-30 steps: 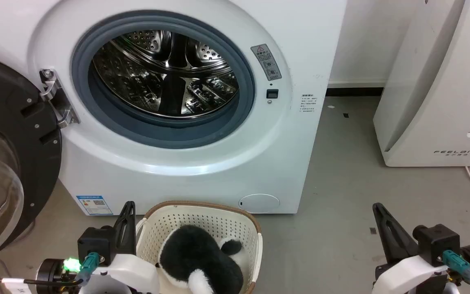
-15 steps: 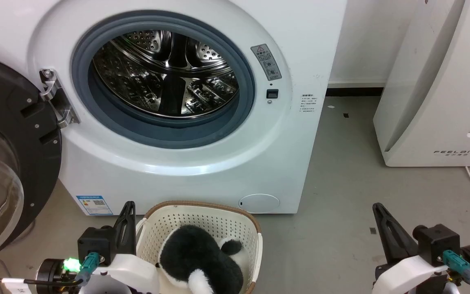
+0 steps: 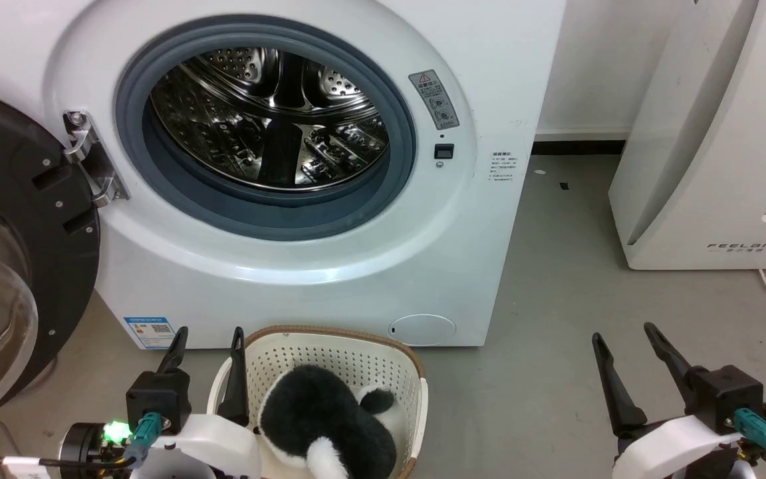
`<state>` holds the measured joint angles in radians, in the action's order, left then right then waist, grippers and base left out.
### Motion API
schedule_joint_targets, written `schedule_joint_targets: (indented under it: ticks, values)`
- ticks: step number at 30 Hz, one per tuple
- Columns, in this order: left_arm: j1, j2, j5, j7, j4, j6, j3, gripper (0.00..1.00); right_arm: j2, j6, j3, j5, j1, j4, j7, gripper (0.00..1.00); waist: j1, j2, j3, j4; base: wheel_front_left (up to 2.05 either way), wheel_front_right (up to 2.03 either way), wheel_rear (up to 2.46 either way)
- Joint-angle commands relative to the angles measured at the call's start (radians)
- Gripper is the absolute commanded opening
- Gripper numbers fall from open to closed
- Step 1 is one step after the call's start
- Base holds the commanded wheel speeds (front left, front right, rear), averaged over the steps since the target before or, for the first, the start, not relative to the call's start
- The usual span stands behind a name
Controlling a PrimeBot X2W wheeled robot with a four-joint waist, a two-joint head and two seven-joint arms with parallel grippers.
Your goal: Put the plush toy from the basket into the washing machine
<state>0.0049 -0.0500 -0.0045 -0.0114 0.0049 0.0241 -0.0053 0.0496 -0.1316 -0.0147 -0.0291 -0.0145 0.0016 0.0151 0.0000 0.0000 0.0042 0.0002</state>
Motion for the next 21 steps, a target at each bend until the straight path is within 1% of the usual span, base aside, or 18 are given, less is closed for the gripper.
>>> schedule_joint_targets:
  ticks: [1,11,21]
  values:
    - [-0.004,0.0,-0.012,-0.012,-0.001,0.008,-0.002,1.0,0.0,0.0,-0.005,-0.012,0.001,-0.007,0.01,1.0,0.0,0.0,0.001,0.0,0.0,0.0,0.0]
    - [-0.026,0.0,-0.021,-0.033,0.013,0.015,-0.004,1.0,0.0,0.0,-0.021,-0.042,0.008,-0.015,0.031,1.0,0.0,0.0,0.017,0.0,0.0,0.0,0.0]
    - [-0.082,-0.003,-0.021,-0.054,0.08,0.0,0.004,1.0,0.0,0.0,-0.022,-0.075,0.021,-0.023,0.051,1.0,0.0,0.0,0.048,-0.009,0.0,0.0,0.0]
